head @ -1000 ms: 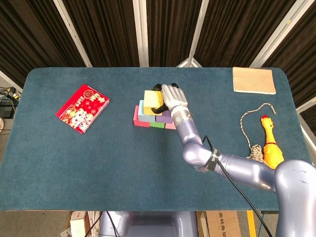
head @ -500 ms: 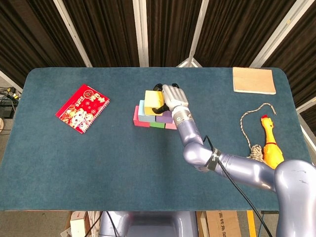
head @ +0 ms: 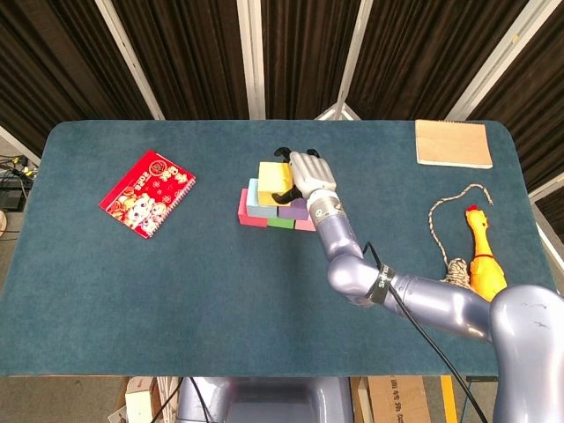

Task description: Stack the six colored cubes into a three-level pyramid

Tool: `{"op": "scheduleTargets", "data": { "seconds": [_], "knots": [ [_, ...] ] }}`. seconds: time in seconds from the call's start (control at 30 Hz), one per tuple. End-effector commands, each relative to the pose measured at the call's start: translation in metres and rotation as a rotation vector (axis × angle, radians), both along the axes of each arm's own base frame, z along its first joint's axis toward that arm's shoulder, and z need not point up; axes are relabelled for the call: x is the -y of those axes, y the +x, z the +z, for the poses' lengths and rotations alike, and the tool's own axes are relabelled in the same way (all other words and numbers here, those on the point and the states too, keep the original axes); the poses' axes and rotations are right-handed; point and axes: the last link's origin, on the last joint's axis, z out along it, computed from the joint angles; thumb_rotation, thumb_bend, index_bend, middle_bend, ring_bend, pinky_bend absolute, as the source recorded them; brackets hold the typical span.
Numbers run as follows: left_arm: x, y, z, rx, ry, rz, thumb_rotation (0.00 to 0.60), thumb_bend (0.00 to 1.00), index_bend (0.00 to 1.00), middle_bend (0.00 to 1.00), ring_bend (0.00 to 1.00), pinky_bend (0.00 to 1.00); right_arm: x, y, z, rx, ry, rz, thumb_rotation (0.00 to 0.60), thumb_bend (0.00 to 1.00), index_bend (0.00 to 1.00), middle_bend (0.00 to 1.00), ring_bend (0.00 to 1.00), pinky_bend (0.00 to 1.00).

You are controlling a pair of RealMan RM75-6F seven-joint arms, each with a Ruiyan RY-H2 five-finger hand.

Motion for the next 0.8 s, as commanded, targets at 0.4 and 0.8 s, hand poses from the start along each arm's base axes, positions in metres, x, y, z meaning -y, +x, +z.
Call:
{"op": "scheduleTargets", "data": {
  "seconds": [0.4, 0.8],
  "knots": [
    [0.0000, 0.0003, 0.0002, 0.003, 0.005, -0.001, 0.600, 0.32, 0.16, 0.06, 0.00, 0.00, -0.0014, 0.0019, -0.0001, -0.006, 0.008, 0.003, 0.600, 0.26, 0.15, 0.26, 0.19, 0.00],
    [-0.0002, 0.0003, 0.0001, 0.003, 0.006, -0.001, 0.600, 0.32, 0.16, 0.06, 0.00, 0.00, -0.0043, 0.0023, 0.0017, -0.001, 0.013, 0.006, 0.600, 0.25, 0.14, 0.24, 0.18, 0.00]
  ]
}}
